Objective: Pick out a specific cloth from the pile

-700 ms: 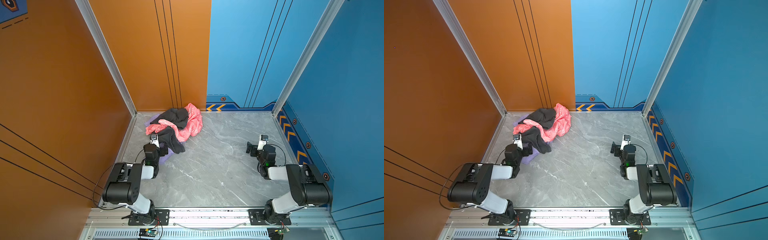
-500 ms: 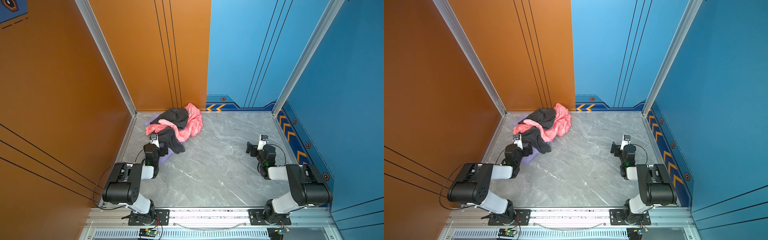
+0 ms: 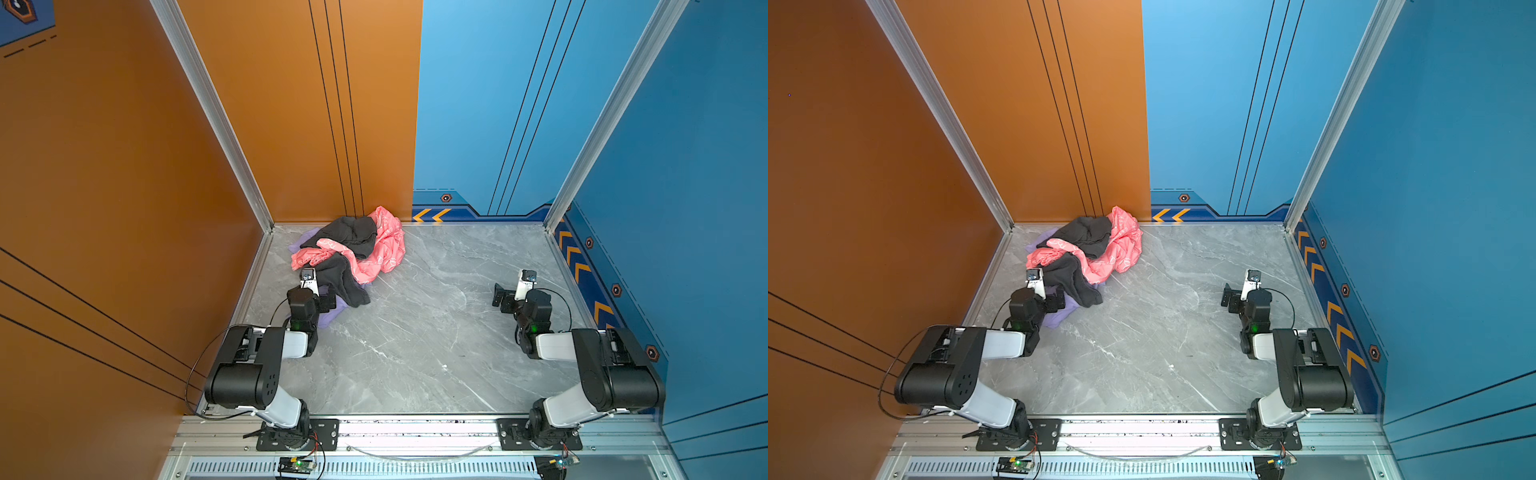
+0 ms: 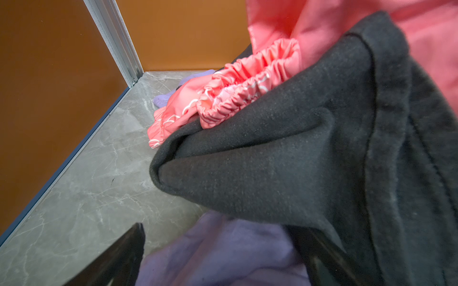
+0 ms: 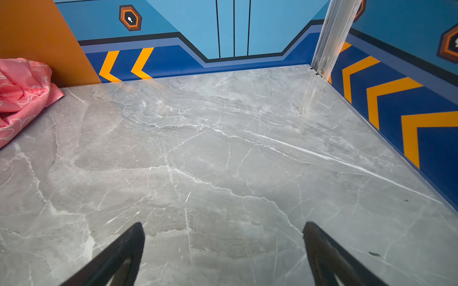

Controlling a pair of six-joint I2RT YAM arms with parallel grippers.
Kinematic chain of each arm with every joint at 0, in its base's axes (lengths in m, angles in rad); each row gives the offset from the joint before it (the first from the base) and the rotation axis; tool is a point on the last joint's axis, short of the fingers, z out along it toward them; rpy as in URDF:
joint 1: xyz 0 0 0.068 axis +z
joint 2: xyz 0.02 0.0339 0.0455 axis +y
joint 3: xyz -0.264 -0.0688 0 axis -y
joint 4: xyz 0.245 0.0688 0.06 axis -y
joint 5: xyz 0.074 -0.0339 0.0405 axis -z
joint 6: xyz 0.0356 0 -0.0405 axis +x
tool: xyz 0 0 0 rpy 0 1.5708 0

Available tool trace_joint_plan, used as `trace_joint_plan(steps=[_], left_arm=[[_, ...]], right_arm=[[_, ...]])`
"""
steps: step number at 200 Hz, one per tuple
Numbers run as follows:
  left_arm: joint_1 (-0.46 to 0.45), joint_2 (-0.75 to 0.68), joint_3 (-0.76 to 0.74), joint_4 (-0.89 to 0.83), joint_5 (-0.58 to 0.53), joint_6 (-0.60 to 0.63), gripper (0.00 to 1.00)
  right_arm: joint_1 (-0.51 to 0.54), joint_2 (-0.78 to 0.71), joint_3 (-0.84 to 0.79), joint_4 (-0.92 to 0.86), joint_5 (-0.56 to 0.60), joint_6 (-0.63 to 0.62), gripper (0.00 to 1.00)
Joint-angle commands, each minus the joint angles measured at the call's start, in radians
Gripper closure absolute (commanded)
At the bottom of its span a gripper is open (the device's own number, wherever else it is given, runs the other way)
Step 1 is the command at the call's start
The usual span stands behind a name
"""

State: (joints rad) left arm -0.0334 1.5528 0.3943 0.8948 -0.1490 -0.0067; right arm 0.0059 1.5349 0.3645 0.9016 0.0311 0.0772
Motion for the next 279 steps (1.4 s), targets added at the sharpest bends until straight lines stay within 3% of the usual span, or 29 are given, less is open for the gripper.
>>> trace_joint_plan(steps=[1, 65, 106, 120, 152, 182, 214, 263, 279], left_arm=[[-0.002, 0.007, -0.011, 0.015, -0.013, 0.010, 0.02], [0.006, 0.007, -0.013, 0.016, -0.013, 0.005, 0.02], [-0.007, -0.020, -0.017, 0.013, -0.154, -0.020, 0.02], [-0.019, -0.077, -0.008, -0.050, -0.209, -0.022, 0.02], [-0.055, -0.267, 0.051, -0.303, -0.313, -0.028, 0.02], [-0.055, -0.428, 0.202, -0.755, -0.353, -0.184, 0.02], [-0.008, -0.491, 0.312, -1.120, -0.266, -0.365, 0.02], [0.022, -0.528, 0.284, -1.271, -0.131, -0.573, 0.00], [0.024, -0.524, 0.263, -1.281, -0.089, -0.624, 0.04]], right_arm=[[0.000, 0.012, 0.009, 0.006, 0.022, -0.012, 0.00], [0.002, 0.012, 0.010, 0.006, 0.027, -0.014, 0.00], [0.002, 0.009, 0.012, 0.005, 0.023, -0.014, 0.00], [0.006, -0.032, 0.042, -0.079, 0.015, -0.023, 0.00], [0.039, -0.139, 0.155, -0.362, 0.072, -0.045, 0.00], [0.089, -0.212, 0.183, -0.380, 0.079, -0.142, 0.00], [0.136, -0.264, 0.283, -0.507, 0.050, -0.184, 0.00], [0.270, -0.302, 0.345, -0.628, -0.020, -0.232, 0.00], [0.328, -0.311, 0.340, -0.651, -0.025, -0.235, 0.00]])
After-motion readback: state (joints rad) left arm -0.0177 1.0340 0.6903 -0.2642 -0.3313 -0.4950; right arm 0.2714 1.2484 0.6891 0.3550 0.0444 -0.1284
